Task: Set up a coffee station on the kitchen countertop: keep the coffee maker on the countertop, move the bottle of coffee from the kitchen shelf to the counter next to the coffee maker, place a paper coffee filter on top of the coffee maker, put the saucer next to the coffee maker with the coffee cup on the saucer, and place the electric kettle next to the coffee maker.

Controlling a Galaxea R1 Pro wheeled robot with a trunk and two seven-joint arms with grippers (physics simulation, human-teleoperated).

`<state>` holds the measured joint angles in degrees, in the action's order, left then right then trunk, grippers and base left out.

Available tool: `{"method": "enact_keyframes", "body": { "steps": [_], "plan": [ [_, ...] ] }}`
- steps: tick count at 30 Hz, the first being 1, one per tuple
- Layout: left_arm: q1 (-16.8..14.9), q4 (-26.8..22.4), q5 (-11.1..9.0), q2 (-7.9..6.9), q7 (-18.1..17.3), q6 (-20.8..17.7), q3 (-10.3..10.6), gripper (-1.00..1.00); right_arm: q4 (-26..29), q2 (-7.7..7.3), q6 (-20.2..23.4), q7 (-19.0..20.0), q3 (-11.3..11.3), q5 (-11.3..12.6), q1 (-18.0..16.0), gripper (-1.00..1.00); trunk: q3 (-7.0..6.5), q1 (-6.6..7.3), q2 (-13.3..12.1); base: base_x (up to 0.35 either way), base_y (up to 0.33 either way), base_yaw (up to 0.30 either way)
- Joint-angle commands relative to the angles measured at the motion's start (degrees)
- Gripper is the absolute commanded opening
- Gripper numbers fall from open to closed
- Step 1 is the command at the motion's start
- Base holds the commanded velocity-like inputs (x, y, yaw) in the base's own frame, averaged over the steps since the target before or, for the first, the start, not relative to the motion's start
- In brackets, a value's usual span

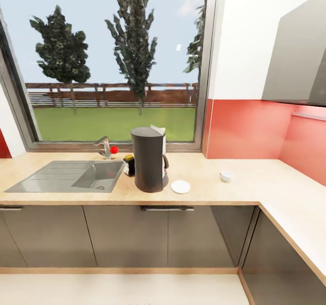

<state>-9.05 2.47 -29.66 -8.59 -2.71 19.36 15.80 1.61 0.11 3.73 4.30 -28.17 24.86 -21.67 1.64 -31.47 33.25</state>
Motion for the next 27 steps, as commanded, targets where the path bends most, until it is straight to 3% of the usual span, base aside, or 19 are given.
{"method": "enact_keyframes", "body": {
  "steps": [1,9,27],
  "plan": [
    [-0.1,0.2,-0.6,0.04,-0.3,0.3,0.5,1.0,0.1,-0.02,0.2,0.1,-0.5,0.6,0.0,1.0,0.17,-0.02,0.1,0.0,0.0,0.238],
    [-0.1,0.2,-0.6,0.06,-0.3,0.4,0.5,1.0,0.1,-0.02,0.2,0.0,-0.5,0.5,0.0,1.0,0.71,-0.02,0.1,-0.047,0.137,0.206],
    [-0.1,0.2,-0.8,-0.02,-0.3,0.6,0.4,1.0,0.1,-0.01,0.2,0.0,-0.5,0.5,0.0,1.0,2.04,-0.02,0.1,0.018,0.311,0.178]
  ]
}}
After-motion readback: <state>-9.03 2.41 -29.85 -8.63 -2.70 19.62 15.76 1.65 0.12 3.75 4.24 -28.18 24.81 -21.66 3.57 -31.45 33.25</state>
